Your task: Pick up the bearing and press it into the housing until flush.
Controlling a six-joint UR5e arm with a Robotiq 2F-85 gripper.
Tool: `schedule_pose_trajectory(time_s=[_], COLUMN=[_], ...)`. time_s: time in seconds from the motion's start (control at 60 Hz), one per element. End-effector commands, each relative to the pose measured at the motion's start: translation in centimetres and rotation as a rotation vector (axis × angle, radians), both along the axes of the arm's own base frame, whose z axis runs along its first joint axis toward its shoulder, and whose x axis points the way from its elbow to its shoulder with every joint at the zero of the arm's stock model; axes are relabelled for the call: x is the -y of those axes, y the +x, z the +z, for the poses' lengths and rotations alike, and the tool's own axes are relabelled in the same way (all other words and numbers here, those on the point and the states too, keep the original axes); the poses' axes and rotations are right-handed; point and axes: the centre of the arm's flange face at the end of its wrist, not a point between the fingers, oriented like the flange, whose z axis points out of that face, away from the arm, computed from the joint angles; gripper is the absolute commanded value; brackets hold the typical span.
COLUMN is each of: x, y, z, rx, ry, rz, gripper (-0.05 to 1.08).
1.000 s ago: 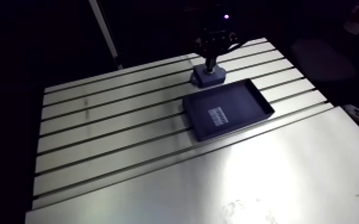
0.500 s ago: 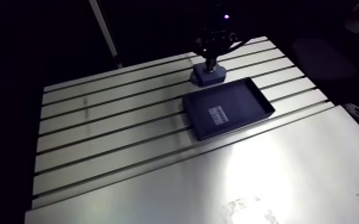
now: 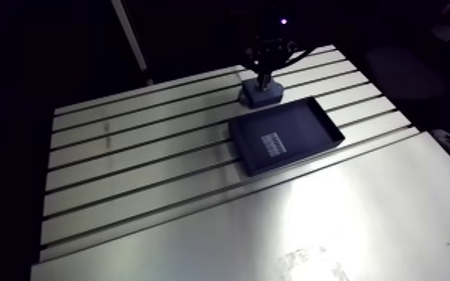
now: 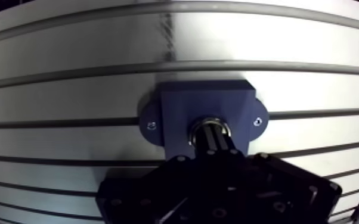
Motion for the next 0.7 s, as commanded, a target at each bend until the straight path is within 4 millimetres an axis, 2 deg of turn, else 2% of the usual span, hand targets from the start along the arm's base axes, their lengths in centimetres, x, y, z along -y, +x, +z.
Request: schedule_pose_trajectory(time_s=[0.017, 0.7], x=[0.04, -0.03], y=[0.13, 0.04], z=[-0.24, -0.63], rx=[0.005, 0.011], ry=[-0.001, 0.000], rz=[0.000, 0.000], gripper=[1.08, 1.08])
